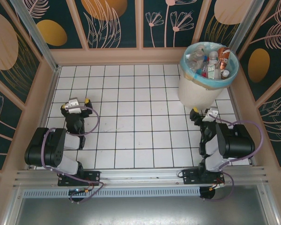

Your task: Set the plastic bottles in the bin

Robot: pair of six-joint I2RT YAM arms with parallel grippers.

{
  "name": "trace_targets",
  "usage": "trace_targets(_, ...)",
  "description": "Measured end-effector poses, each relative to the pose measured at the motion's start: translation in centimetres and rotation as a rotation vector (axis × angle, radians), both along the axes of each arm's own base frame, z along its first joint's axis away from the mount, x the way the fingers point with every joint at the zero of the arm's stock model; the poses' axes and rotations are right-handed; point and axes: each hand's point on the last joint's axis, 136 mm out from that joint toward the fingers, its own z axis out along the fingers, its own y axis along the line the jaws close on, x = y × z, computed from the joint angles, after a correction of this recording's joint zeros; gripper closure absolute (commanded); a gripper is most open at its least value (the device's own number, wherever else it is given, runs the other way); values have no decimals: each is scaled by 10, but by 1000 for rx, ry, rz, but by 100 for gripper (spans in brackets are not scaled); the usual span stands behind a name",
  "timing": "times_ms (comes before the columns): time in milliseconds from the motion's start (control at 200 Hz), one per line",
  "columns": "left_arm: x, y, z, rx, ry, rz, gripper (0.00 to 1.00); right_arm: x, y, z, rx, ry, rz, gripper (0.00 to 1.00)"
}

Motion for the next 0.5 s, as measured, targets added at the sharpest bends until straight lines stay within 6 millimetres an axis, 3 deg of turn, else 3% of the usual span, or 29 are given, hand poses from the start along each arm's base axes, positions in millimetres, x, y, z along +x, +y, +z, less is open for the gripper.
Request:
trace_targets(25, 0, 0, 0, -1, 1, 0, 1, 3, -2, 1, 5, -1, -12, 14)
trace_targets(40, 0, 0, -1, -1, 3, 0, 1, 5, -4, 3, 3, -5, -20, 5)
trace_targets(60, 0, 0, -2, -3, 6, 0, 1, 9, -5, 5, 9, -9, -24, 1)
trace_targets(220, 0, 0, -4, -7, 16, 1, 1, 35, -8, 20, 1, -30, -40, 1)
trace_targets(500, 0, 0, -5, -7, 20, 0, 1, 36, -7, 8, 2, 23, -40, 1)
